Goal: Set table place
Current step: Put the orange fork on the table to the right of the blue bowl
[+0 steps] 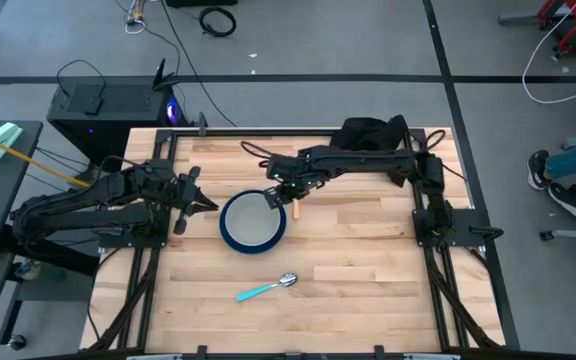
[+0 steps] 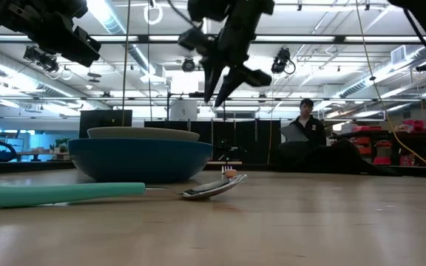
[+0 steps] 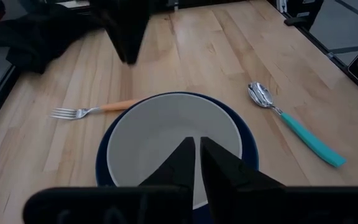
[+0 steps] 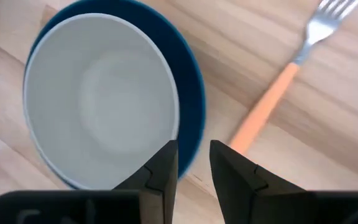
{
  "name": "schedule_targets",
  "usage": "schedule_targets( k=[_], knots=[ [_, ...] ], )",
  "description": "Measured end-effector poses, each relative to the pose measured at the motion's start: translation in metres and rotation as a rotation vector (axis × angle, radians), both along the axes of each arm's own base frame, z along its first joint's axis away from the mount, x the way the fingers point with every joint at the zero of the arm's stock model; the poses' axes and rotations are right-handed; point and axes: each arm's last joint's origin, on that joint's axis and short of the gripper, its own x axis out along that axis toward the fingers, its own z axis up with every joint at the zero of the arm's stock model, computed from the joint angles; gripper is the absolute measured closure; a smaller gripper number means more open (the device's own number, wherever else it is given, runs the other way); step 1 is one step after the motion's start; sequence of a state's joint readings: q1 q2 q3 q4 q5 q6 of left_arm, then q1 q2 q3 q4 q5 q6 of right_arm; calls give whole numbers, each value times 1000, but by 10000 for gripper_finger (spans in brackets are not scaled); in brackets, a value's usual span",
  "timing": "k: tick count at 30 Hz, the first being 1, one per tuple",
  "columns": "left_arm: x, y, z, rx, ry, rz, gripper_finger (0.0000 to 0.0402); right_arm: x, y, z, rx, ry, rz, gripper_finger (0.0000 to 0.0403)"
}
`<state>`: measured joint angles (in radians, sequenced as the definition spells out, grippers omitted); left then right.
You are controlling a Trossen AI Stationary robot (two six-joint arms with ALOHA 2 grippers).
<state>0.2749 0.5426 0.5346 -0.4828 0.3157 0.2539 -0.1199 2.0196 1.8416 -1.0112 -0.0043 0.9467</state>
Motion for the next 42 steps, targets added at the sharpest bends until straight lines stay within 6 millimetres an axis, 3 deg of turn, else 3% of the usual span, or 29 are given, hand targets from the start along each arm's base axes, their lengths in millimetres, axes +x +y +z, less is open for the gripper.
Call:
schedule_targets(
  k=[6,12,22,26,34,42],
  knots=[
    [0,0,0,0,0,0,376,-22,9,39,-161,-38,157,302],
    [0,0,0,0,0,0,370,-45,33,78,-416,-69,333,302],
    [0,0,0,0,0,0,371,-81,69,119,-556,-150,311,302],
    [0,0,0,0,0,0,376,-92,77,118,-590,-91,198,302],
    [0,0,0,0,0,0,375,-107,71,100,-528,-32,-357,302],
    [0,0,0,0,1,0,366,-100,40,51,-319,80,-474,302]
  ],
)
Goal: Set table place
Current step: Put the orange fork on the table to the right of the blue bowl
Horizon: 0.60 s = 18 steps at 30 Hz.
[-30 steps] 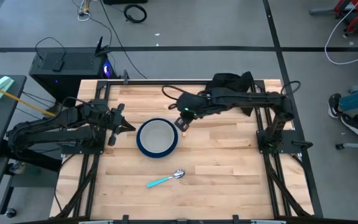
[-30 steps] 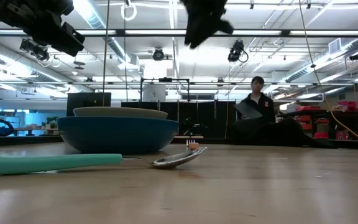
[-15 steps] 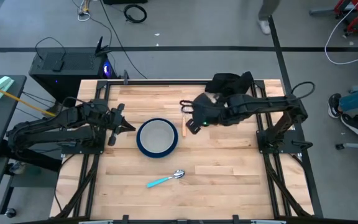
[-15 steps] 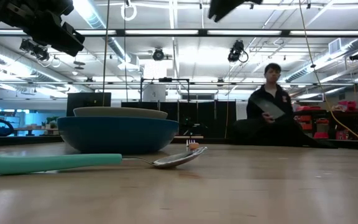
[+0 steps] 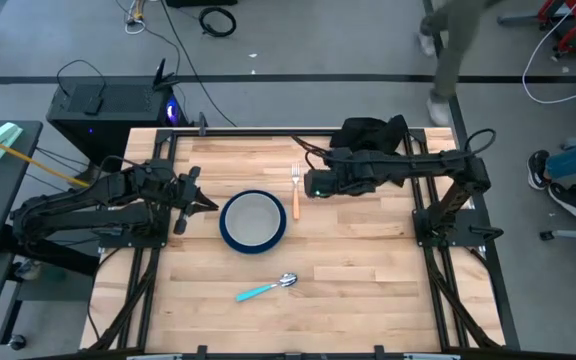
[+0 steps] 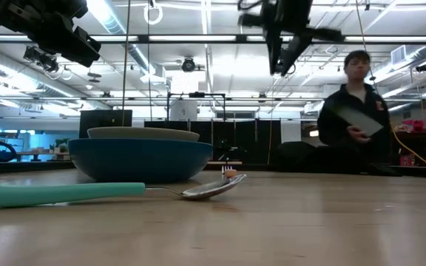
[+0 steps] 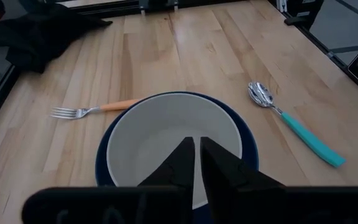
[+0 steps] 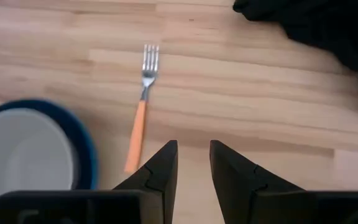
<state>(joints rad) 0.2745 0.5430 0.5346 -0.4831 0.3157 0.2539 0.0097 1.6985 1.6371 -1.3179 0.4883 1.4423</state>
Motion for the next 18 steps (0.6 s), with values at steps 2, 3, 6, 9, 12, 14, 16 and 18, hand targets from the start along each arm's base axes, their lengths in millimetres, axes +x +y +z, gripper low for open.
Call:
schedule_targets(
  k=[2,3,6,9,12,14,16,18],
  knots=[
    [0,0,0,0,0,0,366,4,-13,-12,26,-12,-7,302],
    [0,0,0,0,0,0,367,7,-20,-19,44,-32,2,302],
    [0,0,0,0,0,0,371,20,-39,-38,68,-145,65,302],
    [0,0,0,0,0,0,374,30,-54,-55,76,-283,106,302],
    [0,0,0,0,0,0,376,32,-66,-69,107,-363,106,302],
    [0,0,0,0,0,0,375,27,-71,-79,139,-344,101,302],
    [0,0,0,0,0,0,373,23,-75,-88,162,-321,97,302],
    [0,0,0,0,0,0,370,20,-76,-93,188,-307,99,302]
  ],
)
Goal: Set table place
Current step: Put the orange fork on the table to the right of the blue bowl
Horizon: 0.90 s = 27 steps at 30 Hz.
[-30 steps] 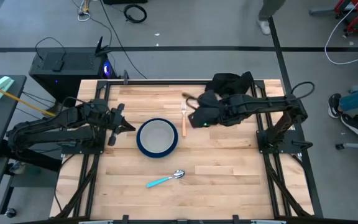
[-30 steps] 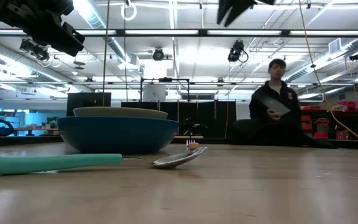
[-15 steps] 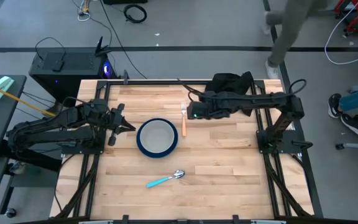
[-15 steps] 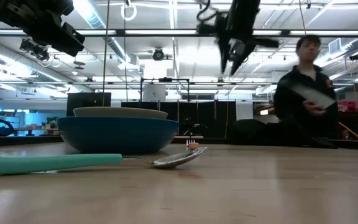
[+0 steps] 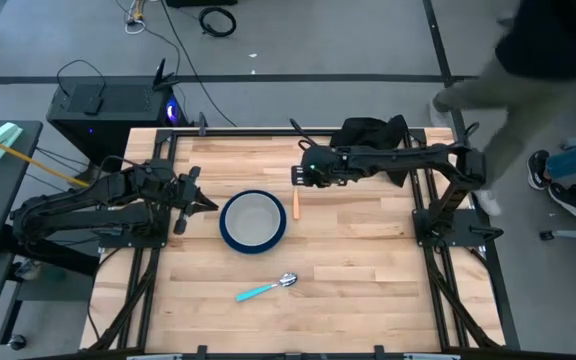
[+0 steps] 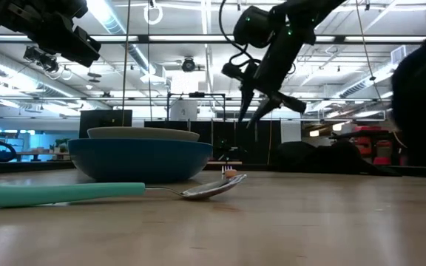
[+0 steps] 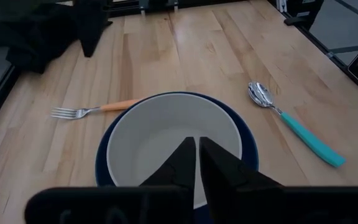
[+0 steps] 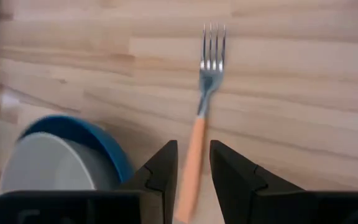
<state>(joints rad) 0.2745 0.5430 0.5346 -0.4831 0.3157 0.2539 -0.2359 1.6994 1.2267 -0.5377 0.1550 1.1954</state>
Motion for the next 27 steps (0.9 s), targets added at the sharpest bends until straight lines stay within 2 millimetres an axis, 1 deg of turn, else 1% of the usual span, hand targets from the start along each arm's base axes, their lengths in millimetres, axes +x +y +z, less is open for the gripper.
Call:
schedule_targets(
  k=[4,8,10,12,14,17,20,22,27],
  knots=[
    [0,0,0,0,0,0,366,10,4,-14,28,9,33,302],
    [0,0,0,0,0,0,368,32,7,-30,58,-14,92,302],
    [0,0,0,0,0,0,371,42,4,-41,59,20,114,302],
    [0,0,0,0,0,0,374,49,-2,-47,60,50,125,302],
    [0,0,0,0,0,0,376,56,-9,-44,52,61,128,302],
    [0,0,0,0,0,0,376,59,-15,-43,55,151,125,302],
    [0,0,0,0,0,0,372,60,-16,-38,54,224,123,302],
    [0,0,0,0,0,0,369,62,-16,-34,51,226,117,302],
    [0,0,0,0,0,0,366,62,-16,-48,74,287,110,302]
  ],
)
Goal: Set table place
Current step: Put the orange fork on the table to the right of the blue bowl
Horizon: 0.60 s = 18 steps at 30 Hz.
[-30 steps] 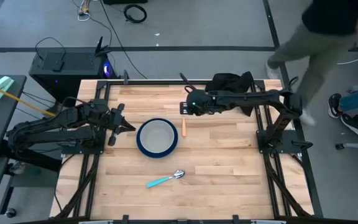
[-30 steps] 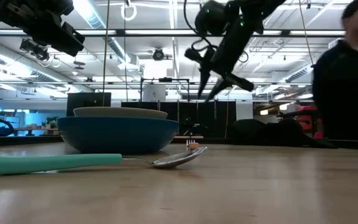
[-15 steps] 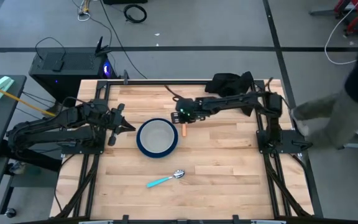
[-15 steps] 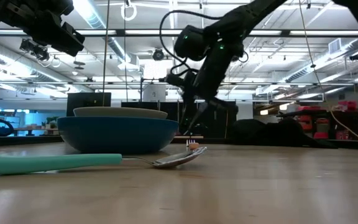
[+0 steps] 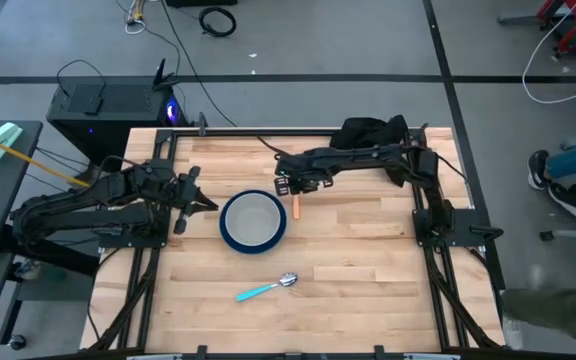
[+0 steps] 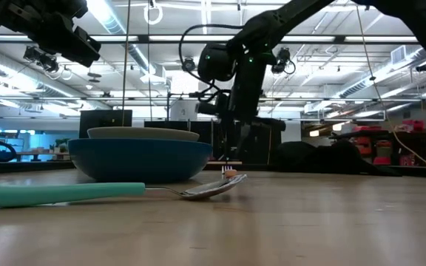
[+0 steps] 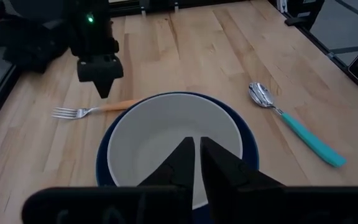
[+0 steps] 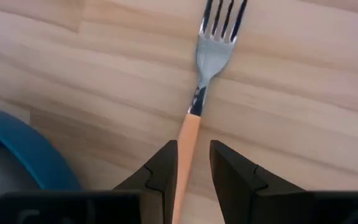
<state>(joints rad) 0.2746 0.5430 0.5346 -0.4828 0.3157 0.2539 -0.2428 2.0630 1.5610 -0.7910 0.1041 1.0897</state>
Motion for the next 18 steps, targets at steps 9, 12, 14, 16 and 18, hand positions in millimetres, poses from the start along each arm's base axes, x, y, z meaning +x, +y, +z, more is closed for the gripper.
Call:
schedule_targets(
  k=[9,12,14,16,18],
  knots=[
    [0,0,0,0,0,0,376,3,0,-14,11,34,-5,302],
    [0,0,0,0,0,0,375,5,1,-21,13,40,-3,302],
    [0,0,0,0,0,0,372,5,0,-21,14,37,-2,302],
    [0,0,0,0,0,0,369,7,0,-23,9,26,-3,302],
    [0,0,0,0,0,0,366,6,0,-25,12,36,-3,302]
  ],
)
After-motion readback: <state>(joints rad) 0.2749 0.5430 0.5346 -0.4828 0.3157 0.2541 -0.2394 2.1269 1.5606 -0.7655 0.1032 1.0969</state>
